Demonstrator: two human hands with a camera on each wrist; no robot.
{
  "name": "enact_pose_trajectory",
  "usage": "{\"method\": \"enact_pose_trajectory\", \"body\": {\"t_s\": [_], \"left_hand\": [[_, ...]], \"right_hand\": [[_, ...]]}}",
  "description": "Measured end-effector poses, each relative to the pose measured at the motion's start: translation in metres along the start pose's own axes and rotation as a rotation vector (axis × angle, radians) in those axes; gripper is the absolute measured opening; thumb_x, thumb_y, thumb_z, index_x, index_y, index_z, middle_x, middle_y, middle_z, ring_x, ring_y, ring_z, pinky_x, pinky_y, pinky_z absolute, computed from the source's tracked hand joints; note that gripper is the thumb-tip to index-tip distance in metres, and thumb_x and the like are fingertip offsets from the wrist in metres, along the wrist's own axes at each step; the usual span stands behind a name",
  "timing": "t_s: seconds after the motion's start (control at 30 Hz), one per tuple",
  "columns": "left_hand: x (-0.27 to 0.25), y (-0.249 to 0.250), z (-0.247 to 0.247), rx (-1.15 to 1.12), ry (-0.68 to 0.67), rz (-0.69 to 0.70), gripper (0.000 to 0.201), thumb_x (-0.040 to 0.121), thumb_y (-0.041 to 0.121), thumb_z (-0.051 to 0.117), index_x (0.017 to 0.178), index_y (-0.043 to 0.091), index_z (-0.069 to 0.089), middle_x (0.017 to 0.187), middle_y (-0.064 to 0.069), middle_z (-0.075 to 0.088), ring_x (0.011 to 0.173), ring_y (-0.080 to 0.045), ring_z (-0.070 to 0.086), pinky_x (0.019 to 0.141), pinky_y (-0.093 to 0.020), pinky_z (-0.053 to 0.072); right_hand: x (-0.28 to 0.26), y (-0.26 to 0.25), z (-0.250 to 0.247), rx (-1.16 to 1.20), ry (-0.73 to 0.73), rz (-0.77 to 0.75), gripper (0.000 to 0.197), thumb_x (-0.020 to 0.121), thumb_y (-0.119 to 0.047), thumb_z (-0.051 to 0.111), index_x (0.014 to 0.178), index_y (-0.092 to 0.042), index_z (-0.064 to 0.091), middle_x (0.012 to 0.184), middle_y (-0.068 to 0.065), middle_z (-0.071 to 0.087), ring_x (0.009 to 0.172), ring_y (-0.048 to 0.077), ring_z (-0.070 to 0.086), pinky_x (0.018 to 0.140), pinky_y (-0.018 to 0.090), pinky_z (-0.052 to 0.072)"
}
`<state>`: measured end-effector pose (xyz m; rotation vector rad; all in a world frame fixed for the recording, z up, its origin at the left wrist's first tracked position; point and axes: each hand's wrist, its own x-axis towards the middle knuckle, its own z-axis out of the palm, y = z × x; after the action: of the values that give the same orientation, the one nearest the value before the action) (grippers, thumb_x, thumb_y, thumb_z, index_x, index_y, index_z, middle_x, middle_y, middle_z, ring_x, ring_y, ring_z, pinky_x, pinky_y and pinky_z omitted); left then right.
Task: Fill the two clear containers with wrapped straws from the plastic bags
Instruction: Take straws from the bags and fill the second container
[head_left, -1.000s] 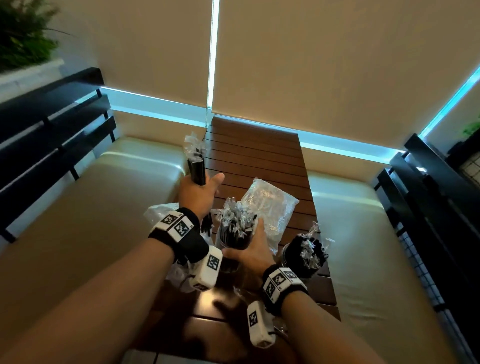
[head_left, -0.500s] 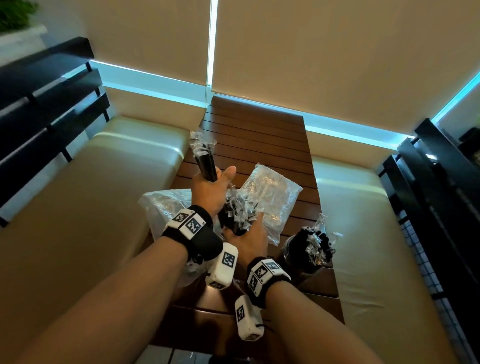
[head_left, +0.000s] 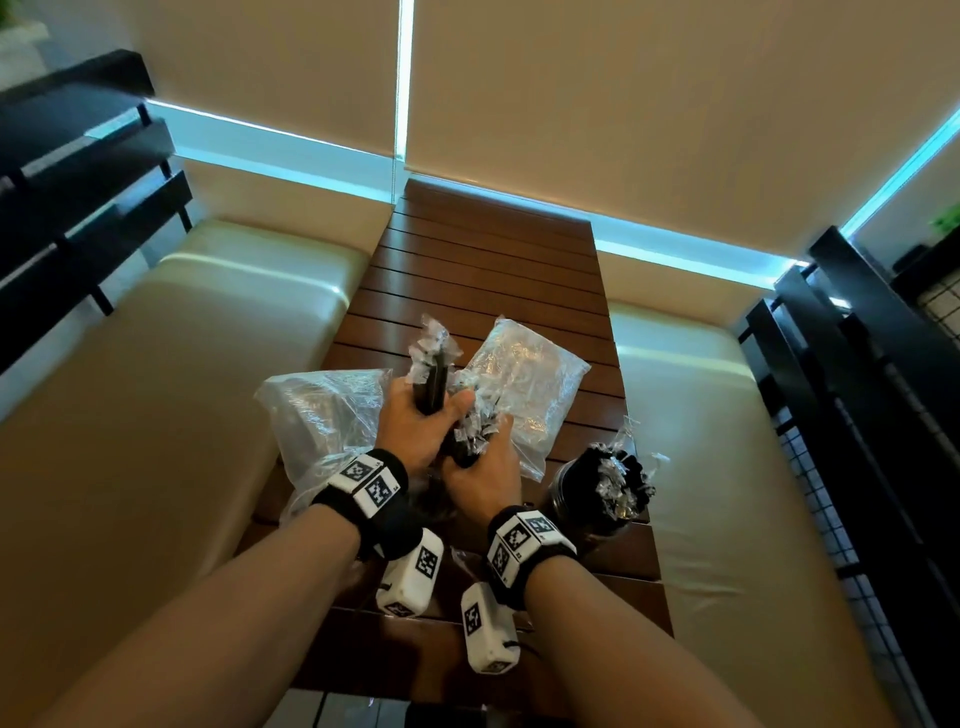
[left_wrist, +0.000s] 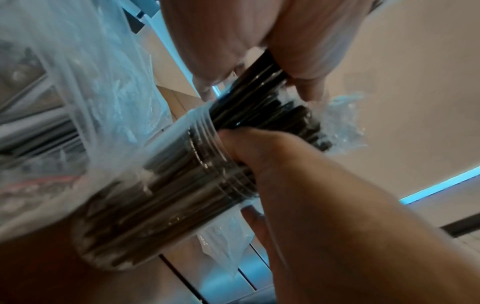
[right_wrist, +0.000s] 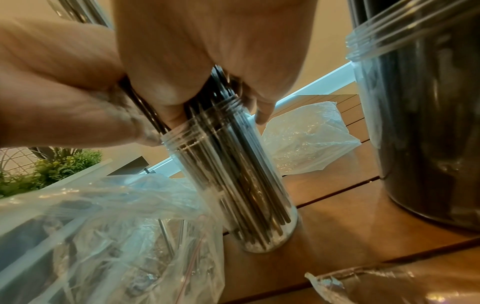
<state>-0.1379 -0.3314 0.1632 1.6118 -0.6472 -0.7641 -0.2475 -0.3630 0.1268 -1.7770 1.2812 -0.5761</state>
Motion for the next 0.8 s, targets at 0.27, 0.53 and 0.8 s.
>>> {"method": "enact_pose_trajectory", "body": {"t_s": [0.27, 0.53, 0.8], "left_hand": [[-0.002, 0.077, -0.023, 0.265, 0.053, 0.489, 0.108, 0.067, 0.038, 0.087, 0.151, 0.031, 0.02, 0.139, 0.004, 0.048, 0.119, -0.005, 0.048, 0.097, -0.023, 0.04], [-0.003, 0.034, -0.016, 0.996, -0.323, 0.525, 0.048, 0.103, 0.043, 0.031, 0.138, 0.016, 0.051, 0.152, -0.003, 0.041, 0.145, -0.02, 0.028, 0.12, -0.042, 0.018], [-0.007, 0.018, -0.026, 1.143, -0.318, 0.55, 0.09, 0.088, 0.073, -0.002, 0.155, 0.015, 0.002, 0.164, -0.001, 0.002, 0.151, -0.017, 0.0, 0.121, -0.049, 0.007]], "right_hand": [[-0.004, -0.005, -0.003, 0.005, -0.005, 0.023, 0.087, 0.079, -0.027, 0.076, 0.146, -0.017, 0.021, 0.133, 0.006, 0.055, 0.122, 0.027, 0.054, 0.091, 0.033, 0.047], [-0.005, 0.001, -0.002, 0.004, -0.026, -0.006, 0.081, 0.078, -0.03, 0.076, 0.139, -0.024, 0.023, 0.127, 0.004, 0.058, 0.118, 0.025, 0.056, 0.093, 0.038, 0.049], [-0.011, 0.013, 0.0, -0.037, -0.098, -0.007, 0.101, 0.066, -0.05, 0.08, 0.144, -0.021, 0.021, 0.141, 0.002, 0.045, 0.126, 0.02, 0.047, 0.104, 0.042, 0.046]]}}
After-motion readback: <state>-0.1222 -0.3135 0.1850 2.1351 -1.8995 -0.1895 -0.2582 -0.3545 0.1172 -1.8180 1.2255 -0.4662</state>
